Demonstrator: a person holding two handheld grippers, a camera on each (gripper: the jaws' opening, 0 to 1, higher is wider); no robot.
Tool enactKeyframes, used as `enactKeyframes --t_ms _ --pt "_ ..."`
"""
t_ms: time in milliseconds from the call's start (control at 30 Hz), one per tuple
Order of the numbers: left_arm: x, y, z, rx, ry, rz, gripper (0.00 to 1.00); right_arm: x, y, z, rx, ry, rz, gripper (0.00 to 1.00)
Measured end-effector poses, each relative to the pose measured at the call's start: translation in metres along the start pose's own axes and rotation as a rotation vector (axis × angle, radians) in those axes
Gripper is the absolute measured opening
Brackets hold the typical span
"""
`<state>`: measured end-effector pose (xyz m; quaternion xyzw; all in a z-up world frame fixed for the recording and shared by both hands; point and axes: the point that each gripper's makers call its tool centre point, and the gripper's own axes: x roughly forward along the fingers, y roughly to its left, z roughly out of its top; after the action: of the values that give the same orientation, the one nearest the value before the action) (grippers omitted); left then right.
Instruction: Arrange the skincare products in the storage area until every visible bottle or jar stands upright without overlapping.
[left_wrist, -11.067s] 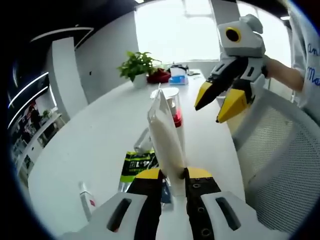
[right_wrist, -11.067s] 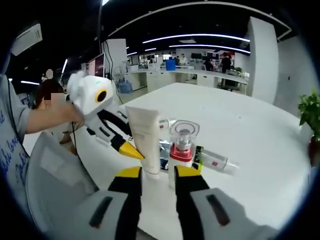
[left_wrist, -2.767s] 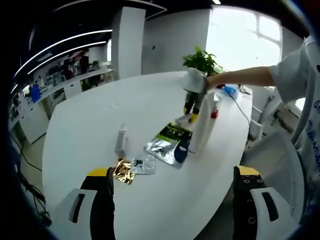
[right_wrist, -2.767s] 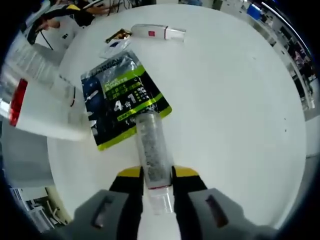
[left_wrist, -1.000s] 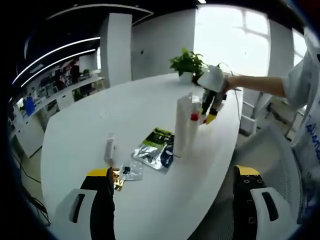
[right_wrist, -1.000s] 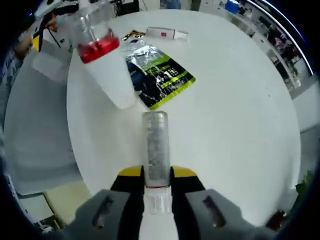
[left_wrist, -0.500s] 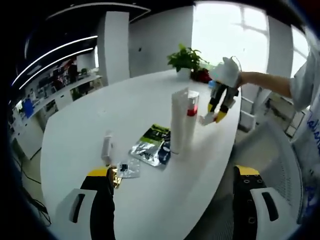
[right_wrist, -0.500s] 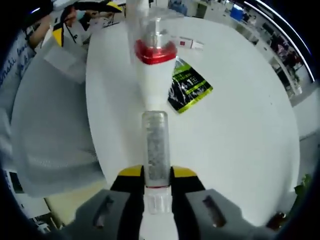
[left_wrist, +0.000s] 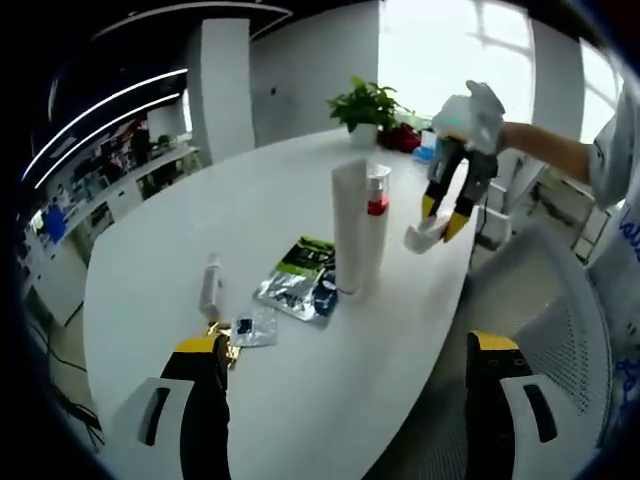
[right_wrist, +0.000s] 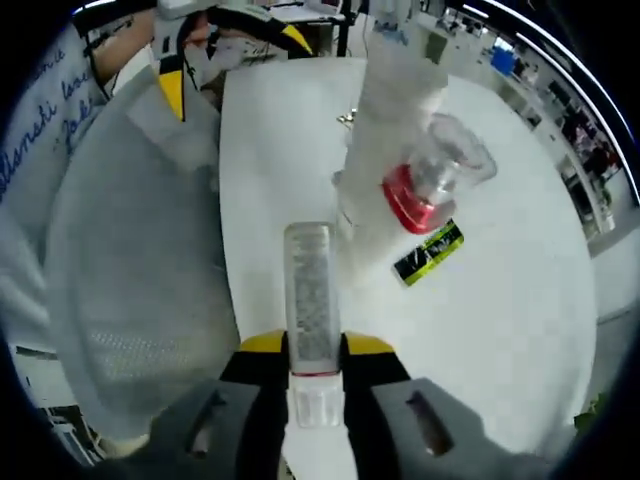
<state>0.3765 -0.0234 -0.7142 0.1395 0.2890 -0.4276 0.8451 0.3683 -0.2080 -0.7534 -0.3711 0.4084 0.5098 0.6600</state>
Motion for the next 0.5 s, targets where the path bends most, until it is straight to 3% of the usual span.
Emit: enactKeyframes --t_ms 200,500 --pt "0.002 -0.005 -0.001 0.017 0.012 -0.017 0.97 0.007 0.017 0.03 -0.066 -0.026 0.026 0.19" --pt "0.011 -0.013 -0.004 0.061 0.056 -0.026 0.97 0.019 0.023 0.05 -0.121 -0.05 0.05 0.19"
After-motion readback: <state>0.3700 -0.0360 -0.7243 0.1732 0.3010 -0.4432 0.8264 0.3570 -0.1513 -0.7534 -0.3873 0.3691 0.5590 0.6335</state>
